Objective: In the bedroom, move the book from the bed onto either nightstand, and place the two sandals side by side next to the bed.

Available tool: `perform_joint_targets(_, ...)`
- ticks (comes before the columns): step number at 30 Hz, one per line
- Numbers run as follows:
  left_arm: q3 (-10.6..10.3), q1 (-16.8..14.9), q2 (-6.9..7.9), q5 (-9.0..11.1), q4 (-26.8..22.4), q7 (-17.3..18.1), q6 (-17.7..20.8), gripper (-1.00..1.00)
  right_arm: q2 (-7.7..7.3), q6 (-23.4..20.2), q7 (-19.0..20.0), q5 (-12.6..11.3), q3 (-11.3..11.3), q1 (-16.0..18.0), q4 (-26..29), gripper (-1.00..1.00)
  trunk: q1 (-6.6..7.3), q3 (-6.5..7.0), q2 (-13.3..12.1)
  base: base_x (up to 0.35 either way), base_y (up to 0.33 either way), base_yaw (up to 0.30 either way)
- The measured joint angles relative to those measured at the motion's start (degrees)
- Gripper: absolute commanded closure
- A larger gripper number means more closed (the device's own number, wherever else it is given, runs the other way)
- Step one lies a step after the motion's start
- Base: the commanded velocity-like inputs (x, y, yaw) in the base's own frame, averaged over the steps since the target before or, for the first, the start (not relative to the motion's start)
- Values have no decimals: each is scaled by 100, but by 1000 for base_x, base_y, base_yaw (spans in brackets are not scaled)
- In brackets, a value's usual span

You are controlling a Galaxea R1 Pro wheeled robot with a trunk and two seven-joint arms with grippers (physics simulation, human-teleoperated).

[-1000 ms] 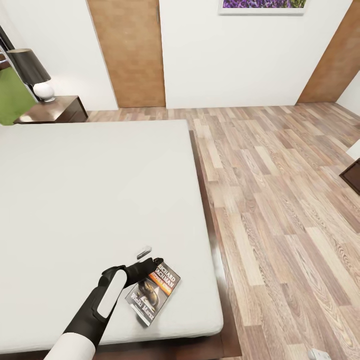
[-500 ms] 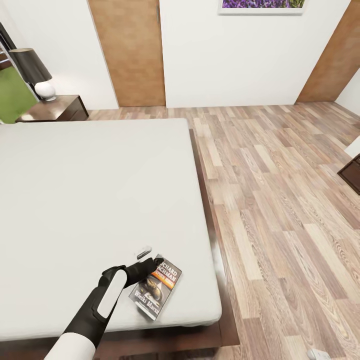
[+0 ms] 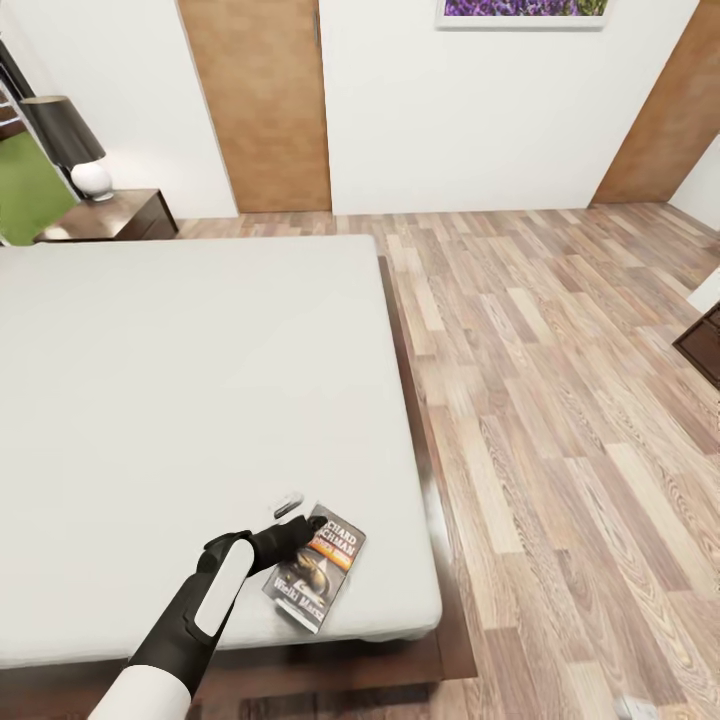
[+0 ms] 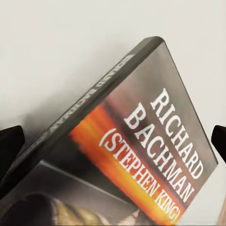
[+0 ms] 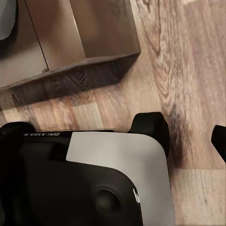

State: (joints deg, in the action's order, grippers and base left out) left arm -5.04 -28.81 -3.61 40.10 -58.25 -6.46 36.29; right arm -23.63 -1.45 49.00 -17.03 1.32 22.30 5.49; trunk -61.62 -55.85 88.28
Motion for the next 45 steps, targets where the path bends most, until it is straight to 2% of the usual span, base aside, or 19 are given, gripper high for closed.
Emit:
perform_joint_targets(15,4,0,0,8,5,1,0,-100,0,-2,0,3,1,-1,2,-100,3,0,0,-52,0,0)
perform_joint_targets(24,8,0,0,12,5,-4,4,-100,0,1,0,1,-1,0,3,-100,4,0,0,162,0,0)
perform_joint_targets(34,7,0,0,1,3,-1,1,-100,0,-1,0,0,1,0,0,-100,3,0,0,15,-2,0)
perform_joint_targets(45,0,0,-8,-2,3,-1,1,-100,0,-1,0,2,0,0,1,-100,3,0,0,0,-120,0)
